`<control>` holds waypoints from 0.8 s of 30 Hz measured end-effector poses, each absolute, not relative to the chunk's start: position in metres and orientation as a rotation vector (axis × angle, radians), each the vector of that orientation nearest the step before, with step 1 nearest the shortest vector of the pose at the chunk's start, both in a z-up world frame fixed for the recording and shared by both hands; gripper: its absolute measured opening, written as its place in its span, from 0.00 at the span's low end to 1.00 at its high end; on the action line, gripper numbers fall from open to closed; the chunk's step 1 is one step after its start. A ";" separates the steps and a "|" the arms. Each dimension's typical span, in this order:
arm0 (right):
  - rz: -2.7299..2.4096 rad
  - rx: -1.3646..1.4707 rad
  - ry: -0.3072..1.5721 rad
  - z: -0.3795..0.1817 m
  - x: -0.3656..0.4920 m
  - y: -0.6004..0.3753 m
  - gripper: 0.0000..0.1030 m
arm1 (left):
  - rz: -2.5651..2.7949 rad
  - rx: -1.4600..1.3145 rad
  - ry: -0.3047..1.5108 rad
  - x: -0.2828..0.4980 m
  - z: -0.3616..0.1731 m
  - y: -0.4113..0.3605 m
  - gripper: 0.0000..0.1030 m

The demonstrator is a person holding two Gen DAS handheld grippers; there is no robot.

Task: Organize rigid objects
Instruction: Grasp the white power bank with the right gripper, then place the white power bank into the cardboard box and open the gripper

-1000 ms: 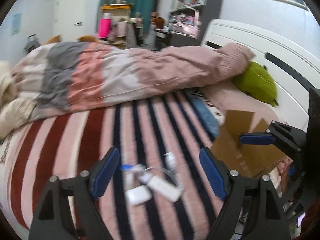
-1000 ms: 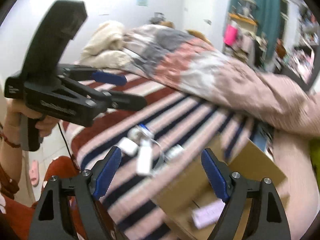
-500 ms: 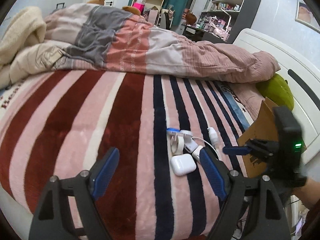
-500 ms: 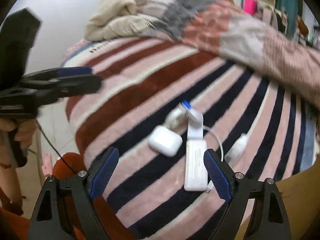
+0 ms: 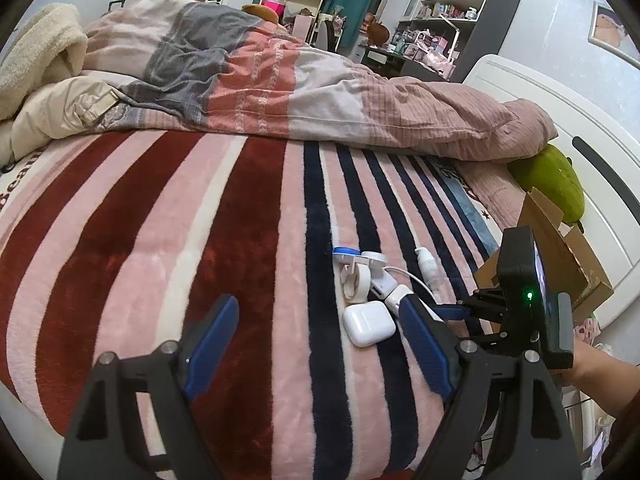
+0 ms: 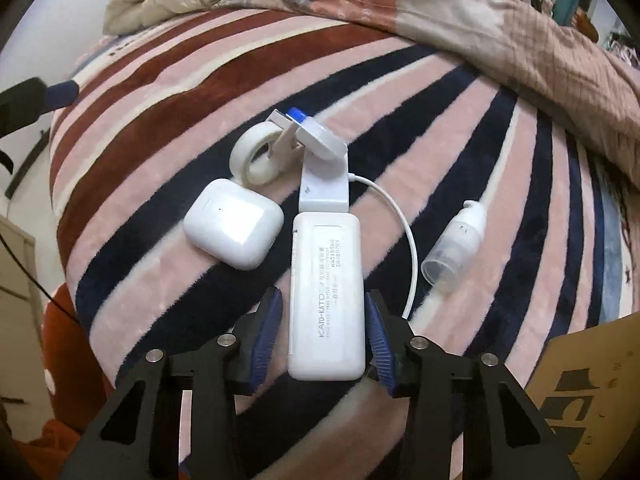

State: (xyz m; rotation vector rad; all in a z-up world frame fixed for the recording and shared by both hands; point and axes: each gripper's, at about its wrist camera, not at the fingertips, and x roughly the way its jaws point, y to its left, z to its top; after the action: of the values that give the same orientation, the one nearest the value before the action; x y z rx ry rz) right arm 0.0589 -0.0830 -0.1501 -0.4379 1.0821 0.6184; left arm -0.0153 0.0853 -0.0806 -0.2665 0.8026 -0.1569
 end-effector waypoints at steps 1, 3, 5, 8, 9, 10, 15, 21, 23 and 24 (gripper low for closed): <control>0.618 -0.432 1.081 -0.148 0.059 -0.084 0.30 | -0.157 -0.265 0.804 -0.016 -0.080 0.085 0.78; 0.614 -0.428 1.065 -0.144 0.056 -0.086 0.30 | -0.157 -0.261 0.803 -0.016 -0.078 0.083 0.78; 0.625 -0.437 1.038 -0.136 0.050 -0.087 0.30 | -0.167 -0.253 0.796 -0.017 -0.072 0.080 0.78; 0.656 -0.417 0.984 -0.114 0.044 -0.089 0.30 | -0.197 -0.236 0.775 -0.017 -0.059 0.071 0.78; 0.669 -0.407 0.960 -0.102 0.041 -0.090 0.30 | -0.208 -0.235 0.769 -0.017 -0.055 0.069 0.78; 0.677 -0.402 0.942 -0.094 0.039 -0.091 0.30 | -0.227 -0.236 0.760 -0.017 -0.049 0.065 0.78; 0.737 -0.360 0.825 -0.043 0.019 -0.096 0.30 | -0.308 -0.206 0.717 -0.012 -0.016 0.040 0.77; 0.786 -0.327 0.703 0.006 -0.004 -0.110 0.30 | -0.419 -0.149 0.683 0.003 0.022 -0.009 0.65; 0.787 -0.333 0.666 0.016 -0.011 -0.120 0.30 | -0.456 -0.130 0.689 0.010 0.029 -0.026 0.56; 0.783 -0.331 0.653 0.020 -0.012 -0.126 0.30 | -0.478 -0.120 0.695 0.014 0.032 -0.036 0.51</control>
State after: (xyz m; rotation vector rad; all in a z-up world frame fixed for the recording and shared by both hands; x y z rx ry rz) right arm -0.0123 -0.1255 0.0195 -0.3306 0.6531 0.7828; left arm 0.0143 -0.0364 0.0317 -0.1196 0.6948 -0.4775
